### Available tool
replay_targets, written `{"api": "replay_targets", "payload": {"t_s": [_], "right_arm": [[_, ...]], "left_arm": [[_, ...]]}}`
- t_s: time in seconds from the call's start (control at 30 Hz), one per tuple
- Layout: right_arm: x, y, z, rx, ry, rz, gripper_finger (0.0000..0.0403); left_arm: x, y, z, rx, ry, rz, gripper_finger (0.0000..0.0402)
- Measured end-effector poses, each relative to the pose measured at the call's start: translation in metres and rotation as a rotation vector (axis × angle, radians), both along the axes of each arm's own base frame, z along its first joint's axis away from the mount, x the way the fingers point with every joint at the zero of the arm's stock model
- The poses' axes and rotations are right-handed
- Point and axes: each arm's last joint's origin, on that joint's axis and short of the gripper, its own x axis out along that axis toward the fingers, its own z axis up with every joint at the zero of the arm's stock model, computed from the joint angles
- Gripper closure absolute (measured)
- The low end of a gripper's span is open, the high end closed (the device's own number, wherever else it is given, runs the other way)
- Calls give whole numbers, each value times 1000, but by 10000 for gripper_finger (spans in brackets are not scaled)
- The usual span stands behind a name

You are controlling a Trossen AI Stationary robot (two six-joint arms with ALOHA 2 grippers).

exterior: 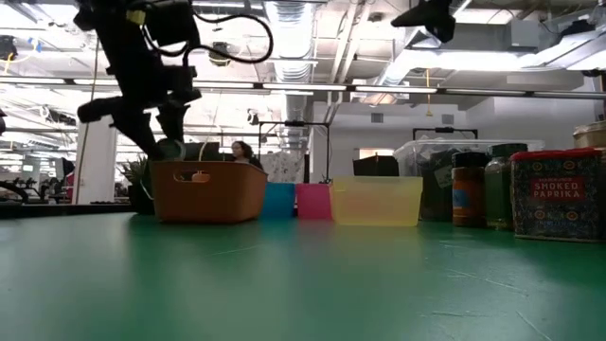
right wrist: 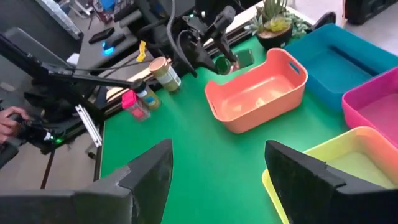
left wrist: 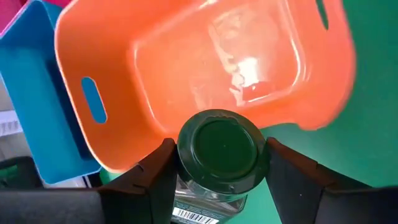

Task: Sort spices by type
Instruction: Put the left seasoning bottle into the orange bin

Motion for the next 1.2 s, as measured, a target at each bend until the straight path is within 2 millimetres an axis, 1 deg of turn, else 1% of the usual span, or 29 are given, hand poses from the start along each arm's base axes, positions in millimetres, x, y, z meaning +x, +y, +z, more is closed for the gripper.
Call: {"api": "replay_targets", "payload": {"t_s": [0.13,0.3,0.4,0.5,0.57,0.67,0.8,1.0,1.13,1.2], "right_arm": [[0,0,1,-2,-5,0,121],[0,0,1,3,-5,-2,121],[0,0,1,10,-5,-6,121],[0,0,1,9,-6,-6,121],[0,0,2,9,-8,-6,121],[1,0,3,7,-22,-6,121],[2,0,6,7,-54,-9,121],[2,0,6,12,-60,-11,121],[2,0,7,11,-69,-11,121],[3,0,8,13,-83,-13,121]], "left_arm": [[6,3,15,-5,-77,15,202],[11,14,31,-35,-224,102,202],[15,22,40,-109,-355,150,202],[17,30,43,-214,-482,188,202],[18,36,38,-268,-556,213,202],[18,43,24,-287,-638,274,202],[16,50,11,-310,-752,352,202],[10,49,-16,-373,-795,440,202],[6,48,-31,-417,-900,485,202],[4,47,-35,-406,-949,507,202]]}}
